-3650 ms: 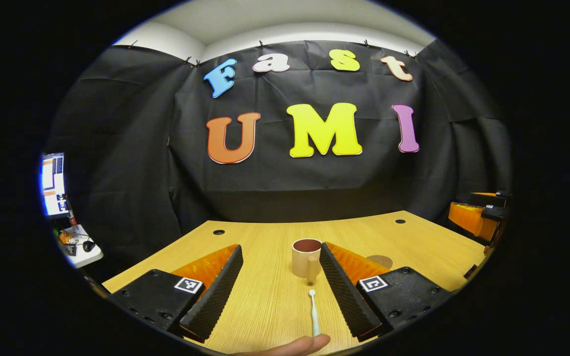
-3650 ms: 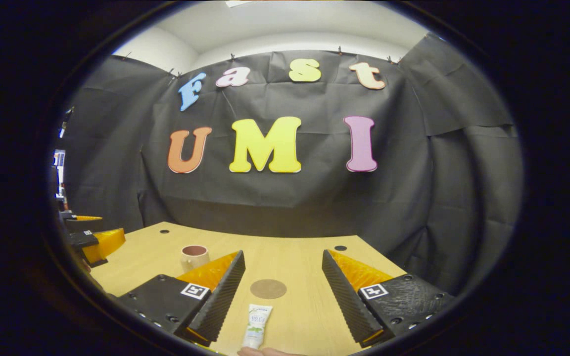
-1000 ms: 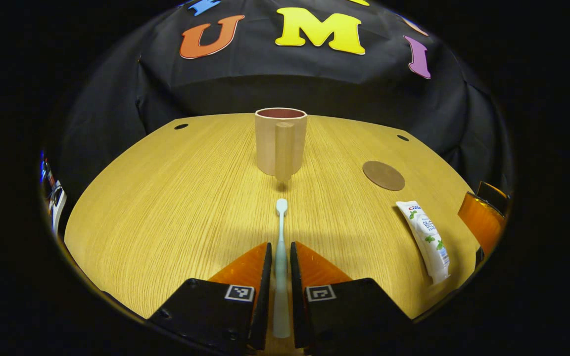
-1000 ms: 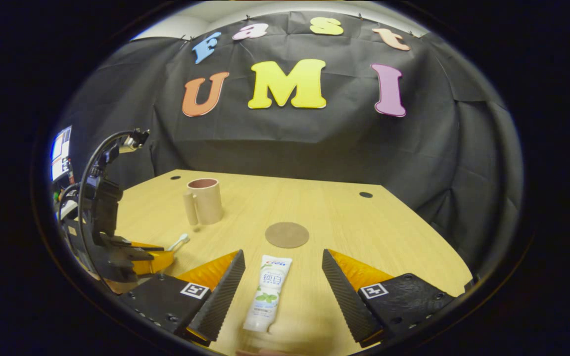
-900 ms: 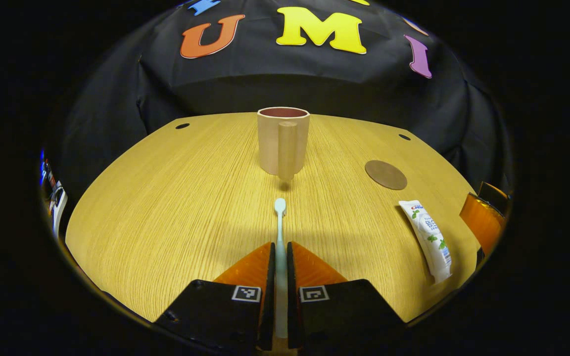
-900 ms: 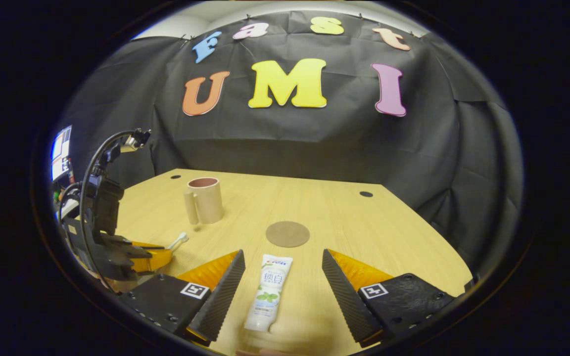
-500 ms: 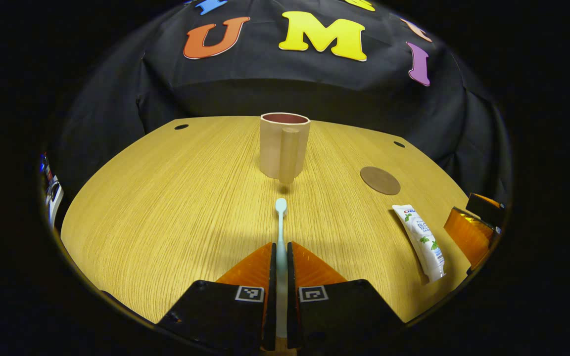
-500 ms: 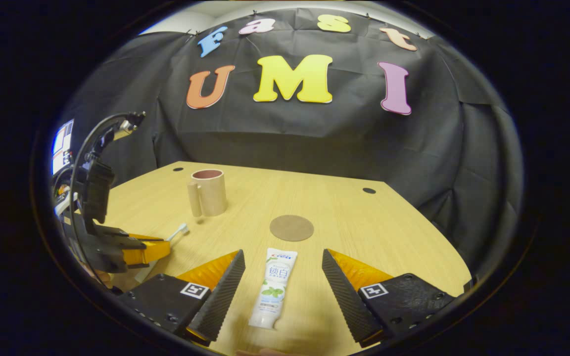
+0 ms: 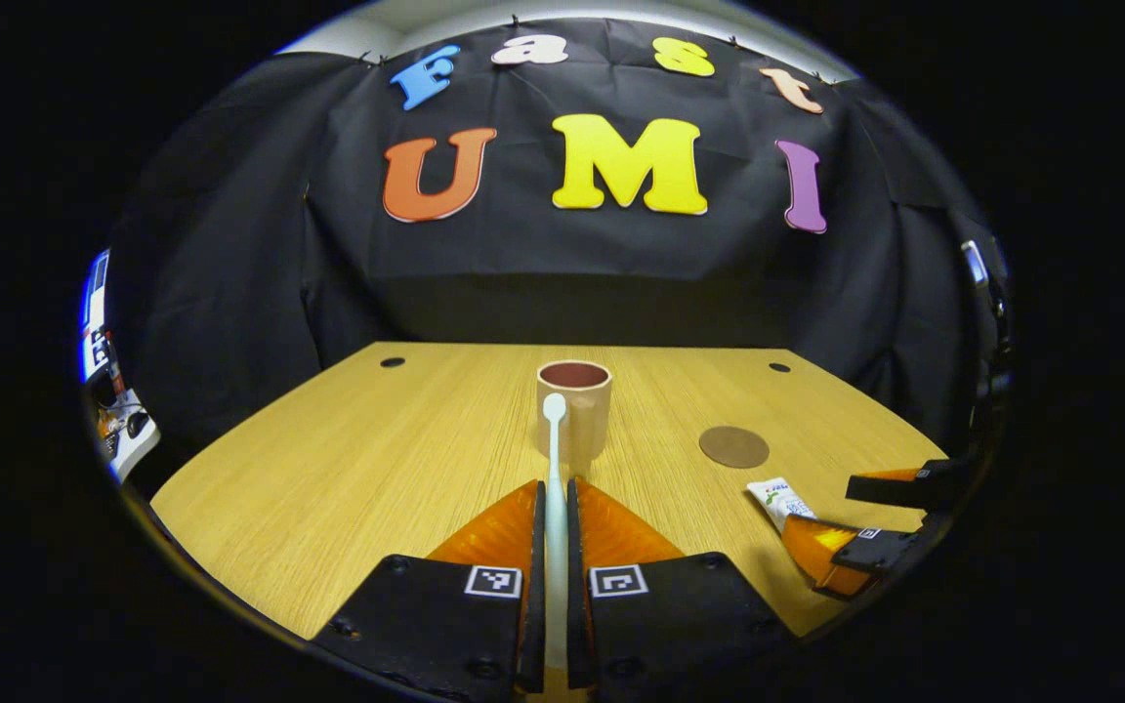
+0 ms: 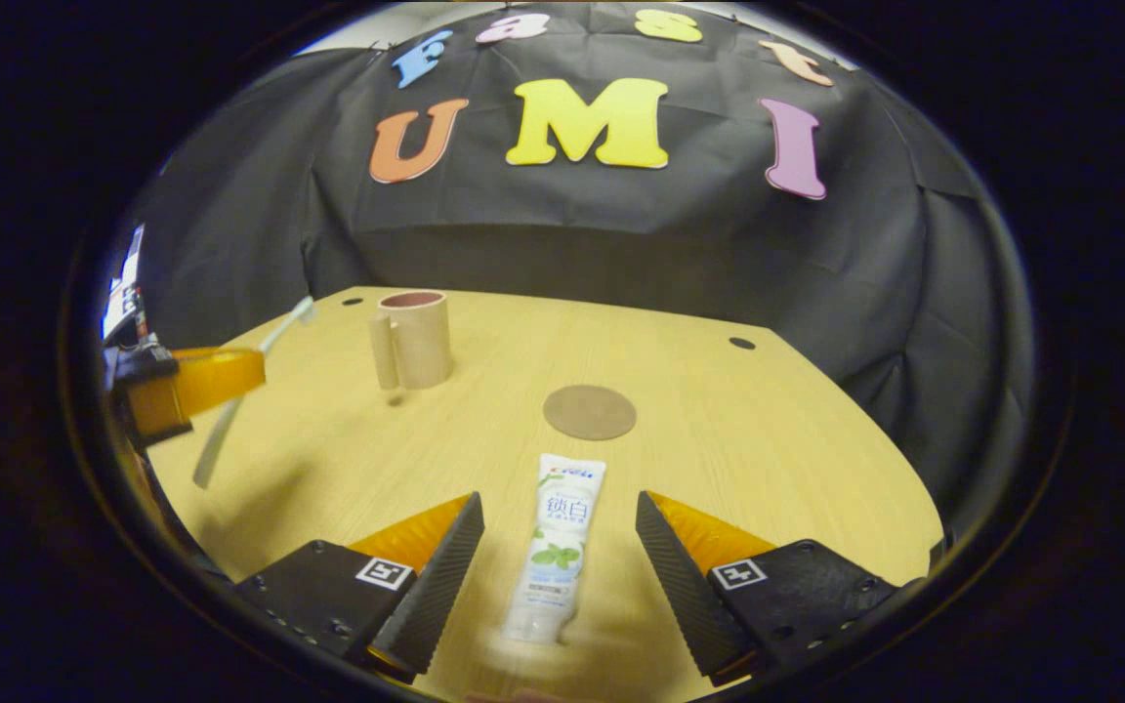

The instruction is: Put the toothbrush and toothpaste on the desktop into the cup, then pick up the cup and place it on the coaster on the desktop.

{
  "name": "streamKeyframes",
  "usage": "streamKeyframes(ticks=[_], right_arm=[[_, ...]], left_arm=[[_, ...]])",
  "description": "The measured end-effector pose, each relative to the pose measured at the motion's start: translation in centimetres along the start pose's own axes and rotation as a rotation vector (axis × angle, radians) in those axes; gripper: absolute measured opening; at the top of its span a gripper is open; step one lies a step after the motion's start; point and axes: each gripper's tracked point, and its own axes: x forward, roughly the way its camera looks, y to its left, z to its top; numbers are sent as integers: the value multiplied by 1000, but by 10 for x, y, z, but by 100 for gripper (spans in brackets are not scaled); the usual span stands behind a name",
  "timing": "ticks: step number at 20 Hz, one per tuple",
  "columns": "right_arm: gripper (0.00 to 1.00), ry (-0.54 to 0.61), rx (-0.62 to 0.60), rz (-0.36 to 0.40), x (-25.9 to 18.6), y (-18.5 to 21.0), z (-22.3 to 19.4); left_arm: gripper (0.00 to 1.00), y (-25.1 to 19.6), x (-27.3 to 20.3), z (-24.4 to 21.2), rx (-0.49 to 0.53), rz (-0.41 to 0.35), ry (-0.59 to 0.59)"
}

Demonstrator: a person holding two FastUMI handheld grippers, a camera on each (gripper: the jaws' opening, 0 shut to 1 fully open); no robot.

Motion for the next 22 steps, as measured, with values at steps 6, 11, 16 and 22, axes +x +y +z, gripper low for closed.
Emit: streamKeyframes(ticks=[6,11,16,22], right_arm=[[93,59,49,-2,5,4,-14],[72,93,63,-12,20,3,-16],[54,131,110,2,23,3,-22],[31,113,117,31,22,4,-20]], left_arm=[[11,6,-16,41,-1,15,-104],[11,10,-12,61,-15,20,-136],[12,7,-10,64,-15,20,-145],[11,4,-6,70,-9,19,-154]])
